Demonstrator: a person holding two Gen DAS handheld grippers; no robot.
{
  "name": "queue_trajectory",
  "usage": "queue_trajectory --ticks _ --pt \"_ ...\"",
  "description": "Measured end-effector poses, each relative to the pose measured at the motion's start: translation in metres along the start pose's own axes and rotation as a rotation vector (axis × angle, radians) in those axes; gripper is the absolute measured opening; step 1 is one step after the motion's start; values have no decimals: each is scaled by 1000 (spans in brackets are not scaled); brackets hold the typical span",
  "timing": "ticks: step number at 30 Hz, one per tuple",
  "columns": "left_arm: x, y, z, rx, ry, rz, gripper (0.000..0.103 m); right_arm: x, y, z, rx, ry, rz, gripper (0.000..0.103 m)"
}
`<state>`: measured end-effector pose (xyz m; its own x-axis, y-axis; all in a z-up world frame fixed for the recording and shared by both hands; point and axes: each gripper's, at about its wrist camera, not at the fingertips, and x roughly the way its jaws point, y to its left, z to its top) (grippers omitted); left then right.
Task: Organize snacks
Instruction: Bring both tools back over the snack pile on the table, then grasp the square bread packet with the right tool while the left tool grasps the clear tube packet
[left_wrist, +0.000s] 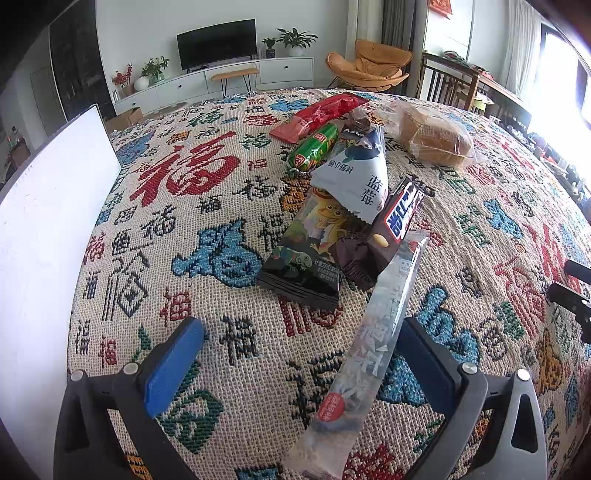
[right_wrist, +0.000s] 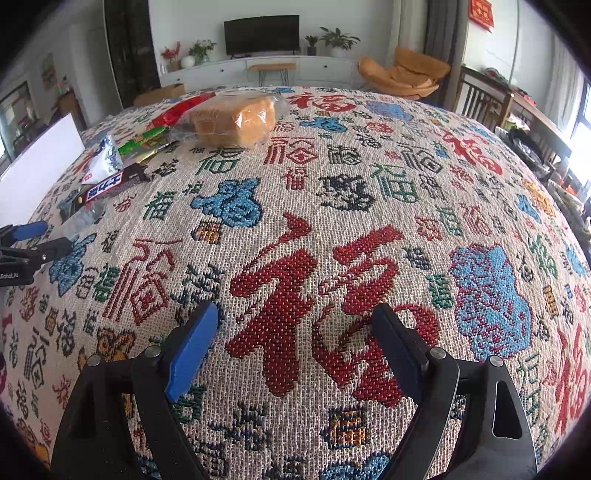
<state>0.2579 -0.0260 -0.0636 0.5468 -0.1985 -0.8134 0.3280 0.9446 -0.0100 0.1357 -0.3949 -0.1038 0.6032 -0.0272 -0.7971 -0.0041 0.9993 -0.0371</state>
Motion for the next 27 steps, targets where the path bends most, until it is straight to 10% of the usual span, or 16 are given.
queue_trajectory --ticks 15,17,23,27 --pt "-1 -2 -1 -9 -1 11 103 3 0 5 -3 19 24 89" --pt "-1 -1 -1 -9 -1 10 103 9 4 28 -64 96 33 85" --pt "-1 -2 -1 -9 -2 11 103 9 25 155 67 -80 68 87" --pt "-1 -2 -1 -8 -2 11 103 72 61 206 110 50 -4 87"
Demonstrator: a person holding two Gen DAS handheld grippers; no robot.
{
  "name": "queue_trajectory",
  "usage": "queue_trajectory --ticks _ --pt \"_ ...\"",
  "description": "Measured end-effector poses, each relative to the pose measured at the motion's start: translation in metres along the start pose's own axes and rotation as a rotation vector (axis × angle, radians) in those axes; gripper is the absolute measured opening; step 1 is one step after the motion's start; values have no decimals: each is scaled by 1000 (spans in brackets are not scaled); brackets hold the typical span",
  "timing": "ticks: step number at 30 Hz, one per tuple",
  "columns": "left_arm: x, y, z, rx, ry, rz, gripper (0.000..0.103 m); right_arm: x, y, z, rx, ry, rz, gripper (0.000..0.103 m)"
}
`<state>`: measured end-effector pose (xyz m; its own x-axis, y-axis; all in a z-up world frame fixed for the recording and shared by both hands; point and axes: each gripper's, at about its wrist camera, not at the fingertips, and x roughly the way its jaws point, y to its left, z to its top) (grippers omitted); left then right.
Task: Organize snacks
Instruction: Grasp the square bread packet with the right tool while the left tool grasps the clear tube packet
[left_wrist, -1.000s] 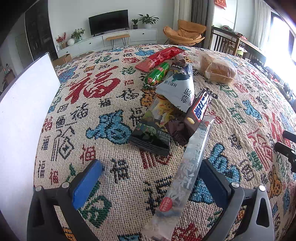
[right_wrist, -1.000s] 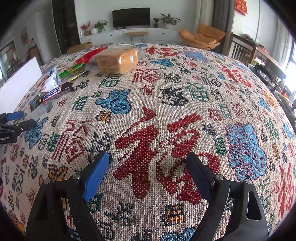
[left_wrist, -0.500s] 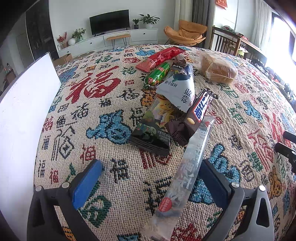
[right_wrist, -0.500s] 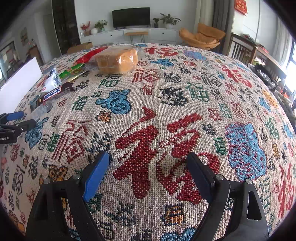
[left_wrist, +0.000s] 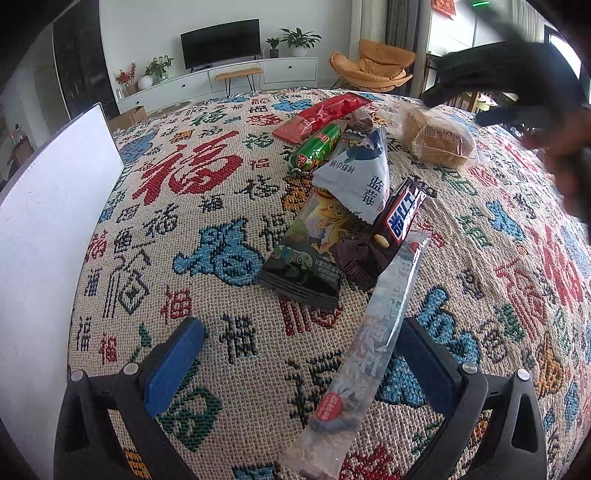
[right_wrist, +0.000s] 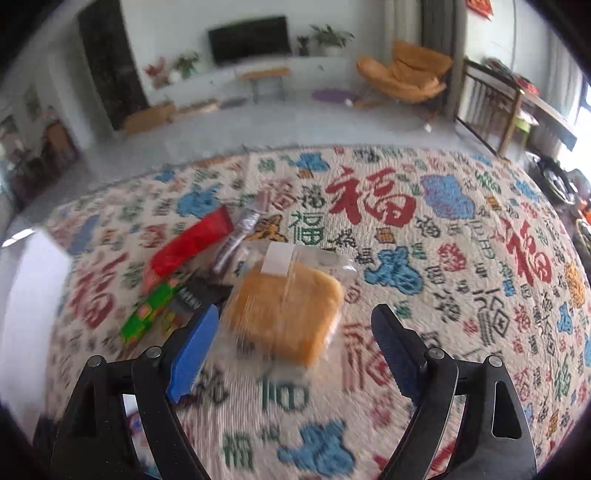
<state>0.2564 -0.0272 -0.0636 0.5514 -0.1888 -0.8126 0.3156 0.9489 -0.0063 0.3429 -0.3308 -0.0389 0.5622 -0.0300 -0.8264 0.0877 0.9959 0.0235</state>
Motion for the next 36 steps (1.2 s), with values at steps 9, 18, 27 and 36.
queue_trajectory --ticks 9,18,27,36 --pt "0 0 0 1 0 0 103 43 -3 -21 24 19 -37 82" --pt "0 0 0 1 0 -1 103 -57 -72 -136 -125 -28 51 82" --pt "0 0 0 2 0 -1 103 -72 -95 -200 -165 -121 1 86" --pt "0 0 1 -7 4 -1 103 -61 -106 -200 -129 -45 30 91"
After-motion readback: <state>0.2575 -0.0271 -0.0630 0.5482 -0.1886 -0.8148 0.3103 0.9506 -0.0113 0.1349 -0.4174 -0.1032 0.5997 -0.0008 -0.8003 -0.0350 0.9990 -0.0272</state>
